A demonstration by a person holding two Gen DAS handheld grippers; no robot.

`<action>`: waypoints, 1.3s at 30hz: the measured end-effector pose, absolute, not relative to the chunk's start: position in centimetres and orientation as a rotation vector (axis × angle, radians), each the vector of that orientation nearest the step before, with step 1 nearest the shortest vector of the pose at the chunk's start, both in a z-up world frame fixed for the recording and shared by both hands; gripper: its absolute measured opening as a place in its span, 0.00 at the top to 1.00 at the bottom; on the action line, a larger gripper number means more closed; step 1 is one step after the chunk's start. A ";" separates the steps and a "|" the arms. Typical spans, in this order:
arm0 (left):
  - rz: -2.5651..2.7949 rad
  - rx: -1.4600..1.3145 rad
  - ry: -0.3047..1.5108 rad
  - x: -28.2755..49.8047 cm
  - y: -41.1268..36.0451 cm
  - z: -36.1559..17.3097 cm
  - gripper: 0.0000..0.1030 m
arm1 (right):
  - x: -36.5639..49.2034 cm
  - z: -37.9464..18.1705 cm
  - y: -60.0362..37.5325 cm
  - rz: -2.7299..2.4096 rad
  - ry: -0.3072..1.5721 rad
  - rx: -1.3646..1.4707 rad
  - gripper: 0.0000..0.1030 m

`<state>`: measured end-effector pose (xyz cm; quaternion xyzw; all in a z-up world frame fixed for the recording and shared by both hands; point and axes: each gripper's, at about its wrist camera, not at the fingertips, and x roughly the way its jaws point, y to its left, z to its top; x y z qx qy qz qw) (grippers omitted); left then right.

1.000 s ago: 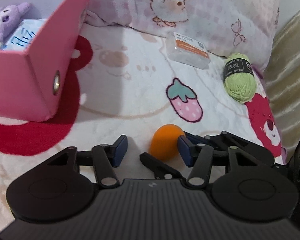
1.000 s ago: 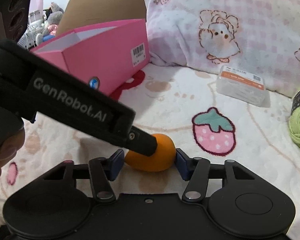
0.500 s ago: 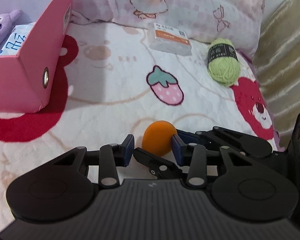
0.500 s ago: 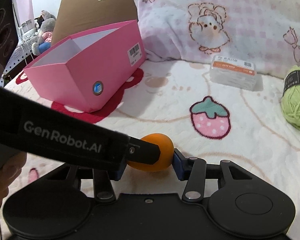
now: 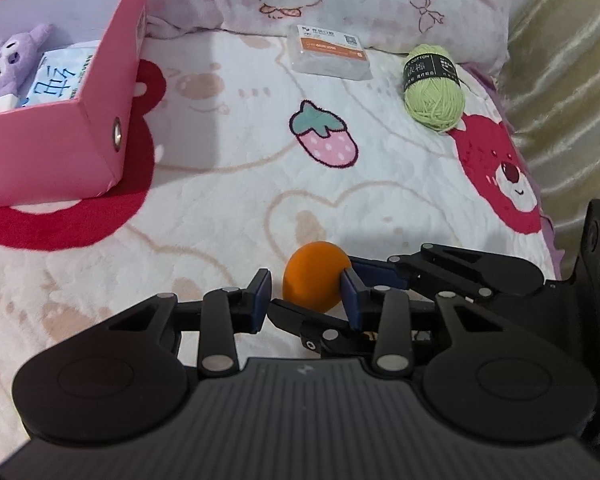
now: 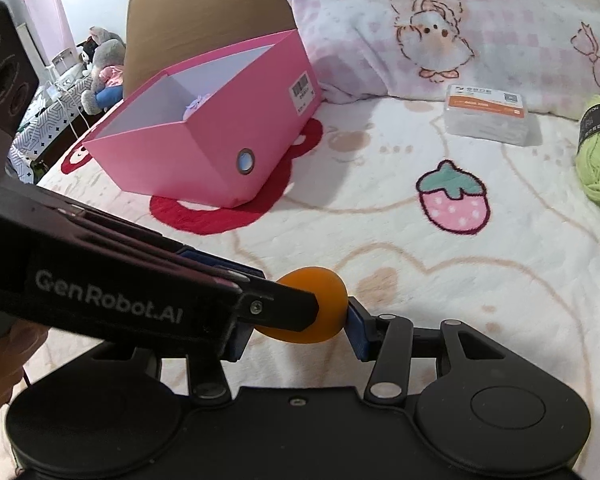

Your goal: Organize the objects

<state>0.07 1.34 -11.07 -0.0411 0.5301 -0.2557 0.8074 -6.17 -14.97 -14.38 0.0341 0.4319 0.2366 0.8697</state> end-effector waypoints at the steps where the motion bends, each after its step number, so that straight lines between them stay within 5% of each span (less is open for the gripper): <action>1: -0.547 -0.086 1.136 0.0 1.4 -10.9 0.65 | -6.4 -14.2 -14.8 0.492 0.906 0.064 0.48; 39: -0.612 -0.141 1.074 -3.8 12.6 1.6 0.68 | -10.1 -1.5 -6.2 0.667 0.860 0.009 0.46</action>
